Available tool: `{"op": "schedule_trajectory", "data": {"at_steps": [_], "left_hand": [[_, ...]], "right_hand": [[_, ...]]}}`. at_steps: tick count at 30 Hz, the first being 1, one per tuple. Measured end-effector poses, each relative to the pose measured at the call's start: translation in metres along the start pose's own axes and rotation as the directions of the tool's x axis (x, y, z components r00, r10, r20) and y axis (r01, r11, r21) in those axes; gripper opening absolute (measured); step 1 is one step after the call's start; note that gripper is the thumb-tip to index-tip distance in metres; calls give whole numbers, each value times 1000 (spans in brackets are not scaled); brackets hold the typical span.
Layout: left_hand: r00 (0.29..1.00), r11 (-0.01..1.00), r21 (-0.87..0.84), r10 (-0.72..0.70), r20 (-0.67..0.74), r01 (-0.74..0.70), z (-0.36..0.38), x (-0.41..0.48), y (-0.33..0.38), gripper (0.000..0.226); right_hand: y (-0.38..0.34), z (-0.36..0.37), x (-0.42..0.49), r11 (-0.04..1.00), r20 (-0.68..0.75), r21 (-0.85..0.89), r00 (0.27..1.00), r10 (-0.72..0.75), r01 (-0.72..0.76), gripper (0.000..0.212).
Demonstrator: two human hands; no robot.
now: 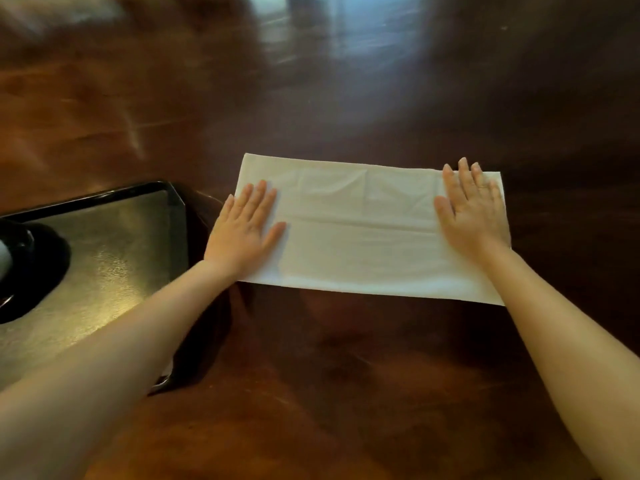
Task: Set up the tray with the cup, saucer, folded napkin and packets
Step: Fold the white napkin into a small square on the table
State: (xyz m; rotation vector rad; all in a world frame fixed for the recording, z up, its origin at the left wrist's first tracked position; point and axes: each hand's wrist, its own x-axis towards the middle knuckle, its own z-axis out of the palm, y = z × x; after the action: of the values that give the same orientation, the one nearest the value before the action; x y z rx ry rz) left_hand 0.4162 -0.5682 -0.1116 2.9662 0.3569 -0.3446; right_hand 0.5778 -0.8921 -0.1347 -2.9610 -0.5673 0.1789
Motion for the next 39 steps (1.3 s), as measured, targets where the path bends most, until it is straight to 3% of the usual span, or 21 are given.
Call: {"op": "schedule_trajectory", "data": {"at_steps": [2, 5, 8, 11, 15, 18, 21, 23, 25, 27, 29, 31, 33, 35, 39], "left_hand": [[997, 989, 144, 34, 76, -45, -14, 1, -7, 68], [967, 934, 253, 230, 111, -251, -24, -15, 14, 78], [913, 906, 183, 337, 231, -381, -20, -46, 23, 80], [877, 822, 306, 440, 194, -481, -12, -57, 14, 72], [878, 798, 365, 444, 180, -479, -21, -56, 2, 71], [870, 832, 253, 480, 117, -493, -28, -51, 2, 64], [908, 916, -8, 399, 130, -401, -45, -36, -7, 52], [902, 914, -170, 396, 172, -368, -60, -24, -15, 40], [896, 929, -253, 338, 289, -269, -77, -12, -20, 29], [922, 921, -374, 233, 308, -108, -88, 1, -25, 19], [968, 804, -593, 105, 227, 52, -96, 10, -29, 14], [986, 583, -799, -30, 164, 151, -95, 19, -32, 16], [972, 423, -886, -207, 110, 191, -86, 31, -27, 16], [924, 449, -869, -382, 23, 207, -73, 46, -14, 19], [808, 639, -728, -550, -209, 246, -51, 64, 13, 31]], "right_hand": [[2, -1, 3, 999, 17, 39, 1000, -8, 7, 63], [-7, -17, -5, 993, 39, 120, 999, -13, 9, 67], [-43, -31, -46, 961, 68, 44, 959, -276, 274, 73], [-79, -17, -97, 865, 267, 58, 827, -495, 499, 73], [-53, 0, -107, 899, 185, 79, 880, -437, 430, 66], [-21, -13, -115, 915, 34, 149, 923, -384, 375, 56], [14, -27, -119, 948, -46, 110, 954, -295, 298, 52], [35, -46, -113, 962, -45, 199, 982, -183, 189, 39], [45, -65, -102, 927, 52, 374, 997, -60, 37, 25], [52, -78, -87, 865, 144, 494, 989, 19, -89, 11], [54, -87, -70, 791, 182, 588, 980, 75, -169, 9], [54, -90, -56, 637, 199, 727, 966, 163, -257, 5], [51, -87, -41, 501, 188, 812, 947, 261, -299, 14], [44, -78, -25, 515, 106, 809, 933, 343, -282, 15], [28, -56, -1, 718, -86, 627, 889, 450, -302, 37]]}}
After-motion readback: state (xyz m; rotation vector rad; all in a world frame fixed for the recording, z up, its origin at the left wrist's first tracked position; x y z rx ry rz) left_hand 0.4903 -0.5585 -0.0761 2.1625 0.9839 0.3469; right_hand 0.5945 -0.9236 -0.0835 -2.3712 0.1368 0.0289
